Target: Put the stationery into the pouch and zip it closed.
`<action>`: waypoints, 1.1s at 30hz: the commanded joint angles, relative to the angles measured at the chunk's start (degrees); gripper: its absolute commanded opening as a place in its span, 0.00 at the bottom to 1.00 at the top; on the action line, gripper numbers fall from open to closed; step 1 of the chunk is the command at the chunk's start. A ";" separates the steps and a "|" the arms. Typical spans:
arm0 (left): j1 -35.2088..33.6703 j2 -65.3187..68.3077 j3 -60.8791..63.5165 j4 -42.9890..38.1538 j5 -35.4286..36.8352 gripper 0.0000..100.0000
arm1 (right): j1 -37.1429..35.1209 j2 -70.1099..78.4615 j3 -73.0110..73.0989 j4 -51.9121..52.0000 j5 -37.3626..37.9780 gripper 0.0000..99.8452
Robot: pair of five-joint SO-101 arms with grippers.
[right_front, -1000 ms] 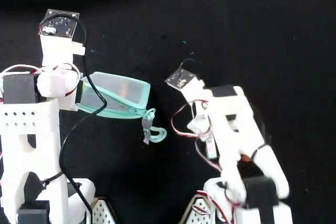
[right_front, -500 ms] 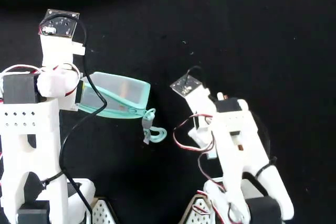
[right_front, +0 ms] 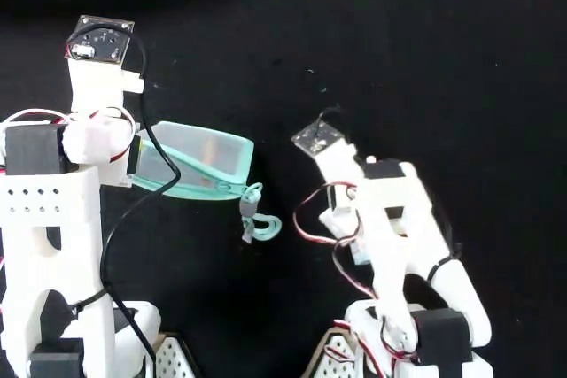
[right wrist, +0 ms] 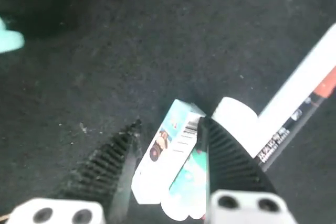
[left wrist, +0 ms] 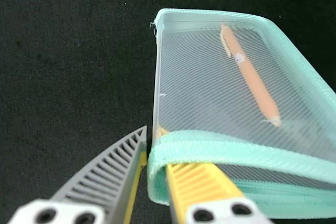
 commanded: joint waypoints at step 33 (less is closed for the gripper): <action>0.31 -0.09 -1.01 0.09 -0.62 0.03 | -4.22 1.63 -7.87 -3.96 -1.23 0.01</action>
